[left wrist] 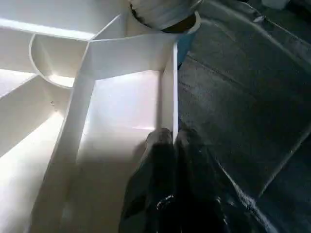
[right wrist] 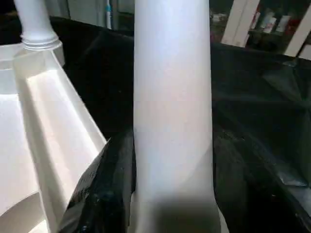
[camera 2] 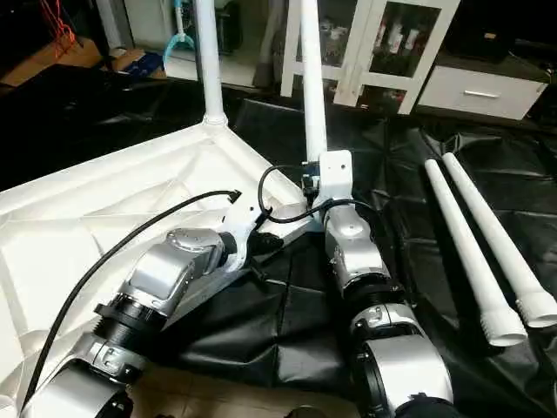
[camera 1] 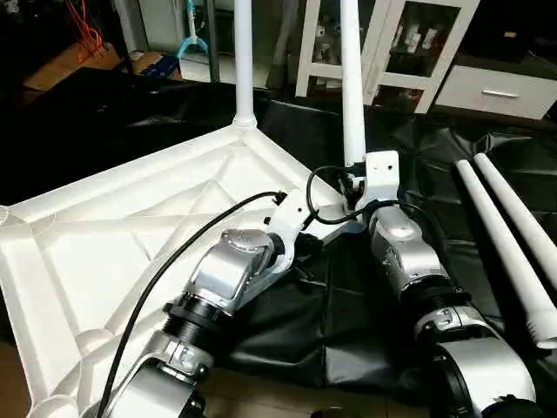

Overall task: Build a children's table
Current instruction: Insert table leg to table base

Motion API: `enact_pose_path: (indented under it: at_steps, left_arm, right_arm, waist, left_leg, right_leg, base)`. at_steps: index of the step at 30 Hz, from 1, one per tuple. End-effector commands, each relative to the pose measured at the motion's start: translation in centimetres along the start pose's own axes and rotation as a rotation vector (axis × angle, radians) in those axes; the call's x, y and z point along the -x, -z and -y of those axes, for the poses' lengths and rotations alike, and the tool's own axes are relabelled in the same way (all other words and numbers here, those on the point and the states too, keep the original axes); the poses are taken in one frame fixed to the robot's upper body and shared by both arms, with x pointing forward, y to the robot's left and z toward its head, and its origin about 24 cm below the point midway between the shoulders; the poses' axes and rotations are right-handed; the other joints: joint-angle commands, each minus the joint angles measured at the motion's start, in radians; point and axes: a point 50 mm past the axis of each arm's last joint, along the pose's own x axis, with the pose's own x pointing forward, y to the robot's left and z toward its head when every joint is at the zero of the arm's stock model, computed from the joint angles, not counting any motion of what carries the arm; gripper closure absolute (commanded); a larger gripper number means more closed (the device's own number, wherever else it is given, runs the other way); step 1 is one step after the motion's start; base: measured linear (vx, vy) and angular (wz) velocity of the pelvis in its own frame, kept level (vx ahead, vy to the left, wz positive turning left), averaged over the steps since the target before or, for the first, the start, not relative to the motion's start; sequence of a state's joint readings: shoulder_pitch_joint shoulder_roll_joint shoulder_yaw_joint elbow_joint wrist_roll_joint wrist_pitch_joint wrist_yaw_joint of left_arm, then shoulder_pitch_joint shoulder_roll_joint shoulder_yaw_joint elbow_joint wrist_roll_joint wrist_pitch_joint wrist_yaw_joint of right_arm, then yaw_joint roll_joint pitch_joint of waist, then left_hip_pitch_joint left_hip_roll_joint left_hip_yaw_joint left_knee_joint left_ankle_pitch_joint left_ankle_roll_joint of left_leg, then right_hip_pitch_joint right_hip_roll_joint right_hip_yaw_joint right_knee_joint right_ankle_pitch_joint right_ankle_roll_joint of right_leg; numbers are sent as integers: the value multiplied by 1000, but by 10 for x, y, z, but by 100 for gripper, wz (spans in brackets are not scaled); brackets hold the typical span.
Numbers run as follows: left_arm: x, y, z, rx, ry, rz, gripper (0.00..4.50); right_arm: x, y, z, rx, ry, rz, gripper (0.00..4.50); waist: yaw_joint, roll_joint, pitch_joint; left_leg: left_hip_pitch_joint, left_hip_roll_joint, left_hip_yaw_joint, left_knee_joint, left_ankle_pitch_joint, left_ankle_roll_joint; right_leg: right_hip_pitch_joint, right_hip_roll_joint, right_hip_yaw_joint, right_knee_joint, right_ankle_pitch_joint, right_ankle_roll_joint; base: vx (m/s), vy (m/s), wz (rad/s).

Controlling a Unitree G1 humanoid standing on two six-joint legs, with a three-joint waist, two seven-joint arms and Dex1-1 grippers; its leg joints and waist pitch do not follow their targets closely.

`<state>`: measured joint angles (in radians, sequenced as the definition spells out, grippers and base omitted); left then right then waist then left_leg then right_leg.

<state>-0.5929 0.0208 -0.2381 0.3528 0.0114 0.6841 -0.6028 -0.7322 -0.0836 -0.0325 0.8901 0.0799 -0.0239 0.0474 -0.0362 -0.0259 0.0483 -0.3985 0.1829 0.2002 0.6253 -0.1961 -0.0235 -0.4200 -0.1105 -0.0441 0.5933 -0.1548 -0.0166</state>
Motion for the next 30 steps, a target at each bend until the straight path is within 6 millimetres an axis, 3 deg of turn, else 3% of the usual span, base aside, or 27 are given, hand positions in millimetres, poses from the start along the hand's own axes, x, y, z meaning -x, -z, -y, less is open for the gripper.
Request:
enact_pose_path:
  at_steps: [1,3,4,6,9,10,11,14,15,16,17,21,22,23,25,27,30]
  left_arm:
    - [6,-37,19,-85,126,184,450]
    - [11,-33,20,-133,162,204,450]
    - [11,-33,20,-135,163,205,450]
    - [20,-27,19,-242,211,236,450]
    - [25,-23,17,-318,240,250,450]
    - [32,-17,12,-401,264,243,450]
    - [33,-16,11,-422,263,242,450]
    - [37,-10,-1,-532,250,245,450]
    - [37,-10,-3,-539,253,249,450]
    - [38,-10,-5,-539,251,250,450]
    - [38,-12,-8,-546,245,261,450]
    - [38,-16,-12,-558,222,297,450]
    - [39,-17,-14,-549,233,314,450]
    - [42,-22,-17,-507,237,358,450]
    - [46,-31,-22,-425,237,426,406]
    - [50,-39,-23,-363,259,489,392]
    - [52,-47,-22,-335,333,517,360]
  right_arm:
    - [8,31,-1,-20,-16,-115,264]
    - [10,29,0,-54,-18,-80,264]
    - [11,29,0,-55,-18,-78,264]
    - [14,19,5,-93,-2,-4,264]
    - [16,10,11,-110,15,41,264]
    - [18,-2,19,-134,42,100,264]
    - [19,-5,21,-135,49,117,264]
    - [25,-22,31,-161,78,218,264]
    - [26,-26,32,-166,74,238,264]
    - [26,-30,32,-167,62,257,264]
    - [26,-35,33,-175,53,285,264]
    - [28,-42,35,-196,57,317,264]
    - [29,-42,36,-192,63,318,264]
    - [30,-43,38,-191,75,322,264]
    - [32,-44,40,-184,83,328,264]
    - [34,-46,43,-180,85,343,264]
    - [35,-51,46,-164,78,357,264]
  waist:
    - [2,10,-74]
    - [3,14,-73]
    - [-2,11,-72]
    - [1,18,-71]
    - [0,21,-71]
    - [4,30,-69]
    - [5,26,-73]
    - [22,46,-74]
    - [26,45,-72]
    - [32,48,-72]
    - [40,55,-72]
    - [36,48,-73]
    - [37,58,-72]
    - [37,56,-74]
    - [40,54,-74]
    - [45,58,-74]
    - [44,47,-71]
  left_leg:
    - [27,36,-14,-80,-187,73]
    - [27,36,-17,-84,-208,56]
    - [23,37,-18,-87,-223,46]
    - [25,36,-21,-90,-245,37]
    - [28,36,-19,-90,-238,27]
    - [31,36,-18,-92,-250,25]
    - [28,36,-18,-90,-230,27]
    - [37,34,-14,-85,-171,38]
    - [42,36,-10,-86,-166,39]
    - [41,35,-8,-85,-156,38]
    - [40,35,-7,-86,-148,37]
    - [31,31,-9,-85,-144,39]
    - [33,30,-8,-86,-147,42]
    - [34,31,-7,-84,-146,44]
    - [32,29,-5,-82,-138,50]
    - [31,30,-4,-81,-115,59]
    - [29,31,-5,-83,-129,64]
  right_leg:
    - [49,-21,16,-53,-129,-224]
    - [49,-20,16,-56,-155,-211]
    - [49,-18,16,-56,-167,-202]
    - [47,-19,17,-61,-184,-187]
    - [45,-16,18,-57,-163,-196]
    - [42,-15,19,-62,-170,-193]
    - [47,-18,21,-53,-147,-194]
    - [41,-17,22,-49,-90,-204]
    - [37,-15,22,-50,-85,-209]
    - [41,-14,23,-45,-76,-213]
    - [40,-14,24,-43,-72,-212]
    - [49,-18,25,-41,-74,-209]
    - [46,-18,24,-46,-87,-209]
    - [46,-19,24,-44,-85,-212]
    - [47,-20,25,-43,-92,-221]
    - [48,-23,25,-42,-88,-231]
    - [48,-19,23,-43,-112,-226]
  base:
    - [0,0,0]
    - [0,0,0]
    - [0,0,0]
    - [0,0,0]
    - [0,0,0]
    - [0,0,0]
    - [0,0,0]
    - [0,0,0]
    - [0,0,0]
    - [0,0,0]
    - [0,0,0]
    - [0,0,0]
    - [0,0,0]
    - [0,0,0]
    - [0,0,0]
    - [0,0,0]
    - [0,0,0]
